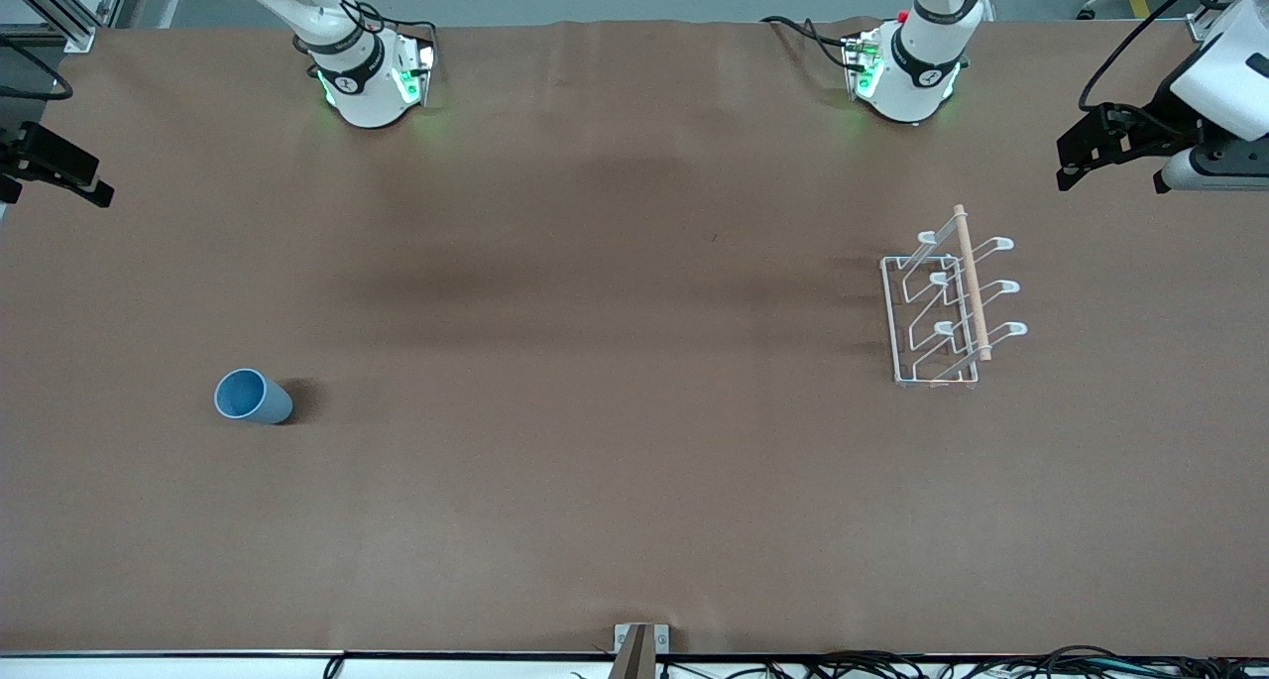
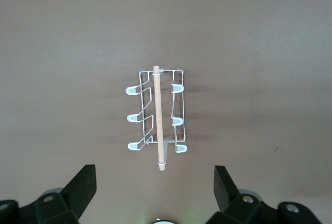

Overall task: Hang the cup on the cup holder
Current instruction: 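Reach the right gripper toward the blue cup lying on its side, then close the right gripper on the blue cup's base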

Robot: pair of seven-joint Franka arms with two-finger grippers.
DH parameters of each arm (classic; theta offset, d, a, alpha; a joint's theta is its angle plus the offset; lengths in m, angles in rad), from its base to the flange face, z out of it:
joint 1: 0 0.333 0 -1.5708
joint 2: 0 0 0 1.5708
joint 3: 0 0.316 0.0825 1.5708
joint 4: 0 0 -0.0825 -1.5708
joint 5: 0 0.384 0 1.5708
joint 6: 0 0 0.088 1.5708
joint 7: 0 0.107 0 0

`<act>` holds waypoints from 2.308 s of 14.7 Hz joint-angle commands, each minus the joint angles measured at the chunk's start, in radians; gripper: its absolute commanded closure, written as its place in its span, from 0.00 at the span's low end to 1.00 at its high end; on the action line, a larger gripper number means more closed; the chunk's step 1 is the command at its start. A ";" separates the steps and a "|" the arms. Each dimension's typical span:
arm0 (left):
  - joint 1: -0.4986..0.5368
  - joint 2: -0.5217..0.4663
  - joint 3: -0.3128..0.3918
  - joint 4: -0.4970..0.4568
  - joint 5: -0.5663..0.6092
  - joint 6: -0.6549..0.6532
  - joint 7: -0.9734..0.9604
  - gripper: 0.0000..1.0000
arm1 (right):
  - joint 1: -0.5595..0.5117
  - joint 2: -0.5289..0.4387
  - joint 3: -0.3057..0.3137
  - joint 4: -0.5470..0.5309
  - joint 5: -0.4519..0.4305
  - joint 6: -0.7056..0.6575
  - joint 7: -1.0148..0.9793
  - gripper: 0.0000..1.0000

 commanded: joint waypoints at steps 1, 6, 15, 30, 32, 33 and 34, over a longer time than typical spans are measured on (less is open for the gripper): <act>0.000 0.012 0.001 0.028 0.002 -0.025 0.014 0.00 | -0.009 -0.010 0.003 -0.017 0.005 0.008 -0.010 0.00; 0.002 0.012 0.001 0.032 0.003 -0.024 0.014 0.00 | -0.010 -0.008 0.001 -0.018 0.006 0.008 -0.010 0.00; -0.004 0.026 0.001 0.031 -0.008 -0.022 0.019 0.00 | -0.156 0.097 0.001 -0.160 0.014 0.239 -0.148 0.00; -0.001 0.049 0.000 0.031 -0.012 -0.022 0.022 0.00 | -0.207 0.544 0.005 -0.181 0.127 0.634 -0.240 0.02; 0.002 0.047 0.000 0.031 -0.012 -0.024 0.023 0.00 | -0.205 0.576 0.008 -0.181 0.138 0.660 -0.246 0.04; 0.000 0.049 0.001 0.031 -0.011 -0.022 0.022 0.00 | -0.205 0.590 0.008 -0.181 0.150 0.660 -0.251 0.06; 0.002 0.049 0.001 0.031 -0.011 -0.024 0.023 0.00 | -0.207 0.596 0.008 -0.183 0.169 0.660 -0.254 0.08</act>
